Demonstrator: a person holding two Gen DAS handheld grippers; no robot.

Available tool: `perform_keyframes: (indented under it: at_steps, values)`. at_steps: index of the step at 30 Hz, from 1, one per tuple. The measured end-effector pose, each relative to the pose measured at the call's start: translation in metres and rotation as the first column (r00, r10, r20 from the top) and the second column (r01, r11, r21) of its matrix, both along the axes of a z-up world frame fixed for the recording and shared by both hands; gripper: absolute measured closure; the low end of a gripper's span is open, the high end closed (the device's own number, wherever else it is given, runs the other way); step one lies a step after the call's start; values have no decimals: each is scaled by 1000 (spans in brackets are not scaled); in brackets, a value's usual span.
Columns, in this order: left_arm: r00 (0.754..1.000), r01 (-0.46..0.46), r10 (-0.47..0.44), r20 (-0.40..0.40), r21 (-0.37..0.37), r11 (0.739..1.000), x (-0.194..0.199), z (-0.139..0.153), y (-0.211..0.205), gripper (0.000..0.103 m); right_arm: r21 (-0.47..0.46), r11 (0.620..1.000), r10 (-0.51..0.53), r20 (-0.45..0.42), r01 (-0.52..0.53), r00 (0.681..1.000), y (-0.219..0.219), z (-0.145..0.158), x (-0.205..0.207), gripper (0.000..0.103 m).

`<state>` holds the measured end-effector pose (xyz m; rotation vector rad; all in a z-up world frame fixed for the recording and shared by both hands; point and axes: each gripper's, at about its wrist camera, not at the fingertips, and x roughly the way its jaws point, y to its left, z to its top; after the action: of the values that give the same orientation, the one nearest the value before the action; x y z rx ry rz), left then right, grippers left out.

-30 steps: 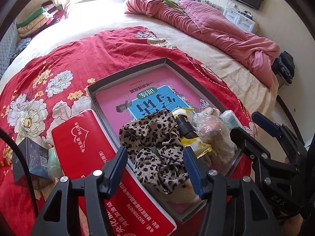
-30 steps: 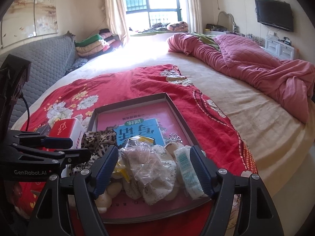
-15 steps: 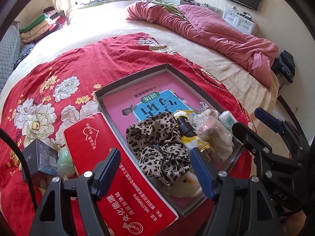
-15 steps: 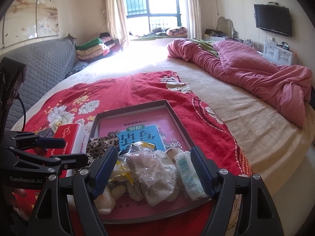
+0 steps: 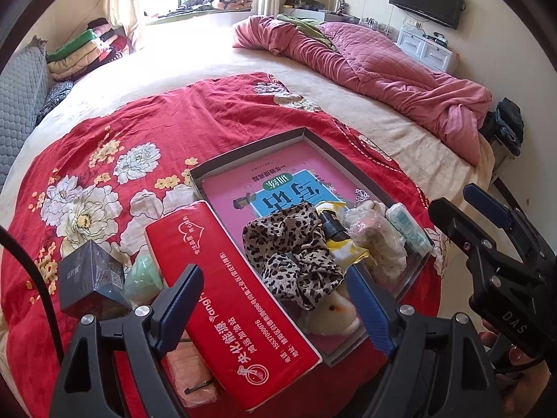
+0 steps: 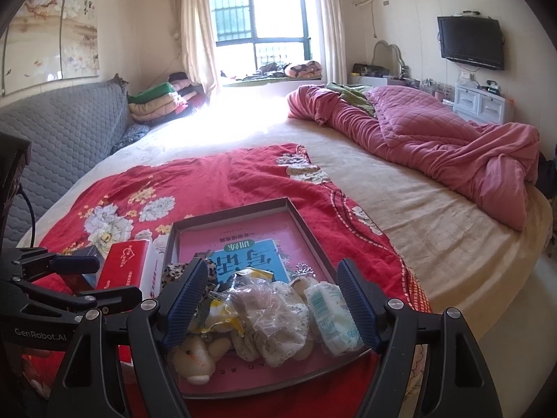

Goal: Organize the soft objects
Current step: 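Move both tools back over the remaining items beside the tray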

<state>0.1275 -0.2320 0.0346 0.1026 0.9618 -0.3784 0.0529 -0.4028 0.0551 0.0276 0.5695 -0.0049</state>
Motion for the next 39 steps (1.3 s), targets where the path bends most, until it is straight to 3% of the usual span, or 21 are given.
perform_keyframes:
  at_steps: [23, 39]
  values:
    - [996, -81, 82, 35, -23, 996, -39, 23, 67, 19, -28, 999, 19, 23, -18, 1000, 41, 32, -35, 25]
    - [988, -154, 155, 29, -24, 988, -64, 21, 122, 19, -22, 987, 159, -1, -159, 987, 106, 39, -54, 25]
